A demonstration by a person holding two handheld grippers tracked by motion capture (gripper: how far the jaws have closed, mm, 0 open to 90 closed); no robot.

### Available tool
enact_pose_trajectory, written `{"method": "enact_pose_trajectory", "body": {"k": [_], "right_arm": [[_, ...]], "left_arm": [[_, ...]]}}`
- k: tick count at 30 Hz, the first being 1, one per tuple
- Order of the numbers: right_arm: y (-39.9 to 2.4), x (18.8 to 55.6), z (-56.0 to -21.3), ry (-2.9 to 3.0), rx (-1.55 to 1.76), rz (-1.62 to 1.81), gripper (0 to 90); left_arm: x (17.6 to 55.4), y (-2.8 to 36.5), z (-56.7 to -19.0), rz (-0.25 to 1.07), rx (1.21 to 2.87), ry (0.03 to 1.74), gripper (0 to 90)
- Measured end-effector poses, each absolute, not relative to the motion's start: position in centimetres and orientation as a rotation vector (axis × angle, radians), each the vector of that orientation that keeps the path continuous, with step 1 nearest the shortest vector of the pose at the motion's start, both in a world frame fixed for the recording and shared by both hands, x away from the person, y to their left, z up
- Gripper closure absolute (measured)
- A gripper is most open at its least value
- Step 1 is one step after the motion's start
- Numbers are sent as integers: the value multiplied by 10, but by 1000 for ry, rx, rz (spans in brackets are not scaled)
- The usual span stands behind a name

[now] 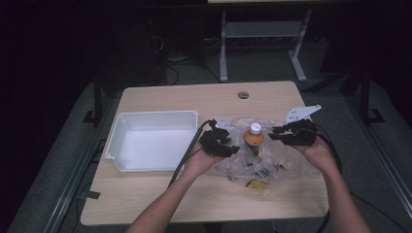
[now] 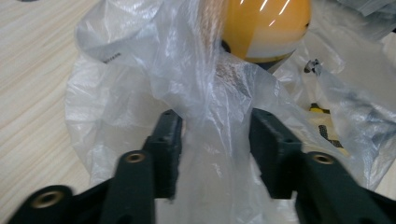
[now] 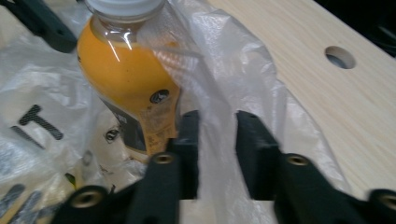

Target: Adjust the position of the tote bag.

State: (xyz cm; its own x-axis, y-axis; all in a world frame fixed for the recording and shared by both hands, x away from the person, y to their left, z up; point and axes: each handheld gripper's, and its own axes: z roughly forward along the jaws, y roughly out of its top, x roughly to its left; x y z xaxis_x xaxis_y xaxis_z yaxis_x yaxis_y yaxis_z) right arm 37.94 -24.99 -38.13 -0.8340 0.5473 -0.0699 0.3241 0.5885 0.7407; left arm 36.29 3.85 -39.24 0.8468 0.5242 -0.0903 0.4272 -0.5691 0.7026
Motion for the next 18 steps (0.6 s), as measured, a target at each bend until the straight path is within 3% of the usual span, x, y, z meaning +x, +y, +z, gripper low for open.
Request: {"method": "enact_pose_trajectory", "body": {"k": [6, 18], "right_arm": [[-248, 382, -389, 2551, 735, 1096, 892], [-249, 392, -433, 2629, 909, 1007, 896]], "left_arm": [[364, 36, -401, 186, 2271, 678, 861], [370, 31, -431, 218, 2309, 801, 888]]}}
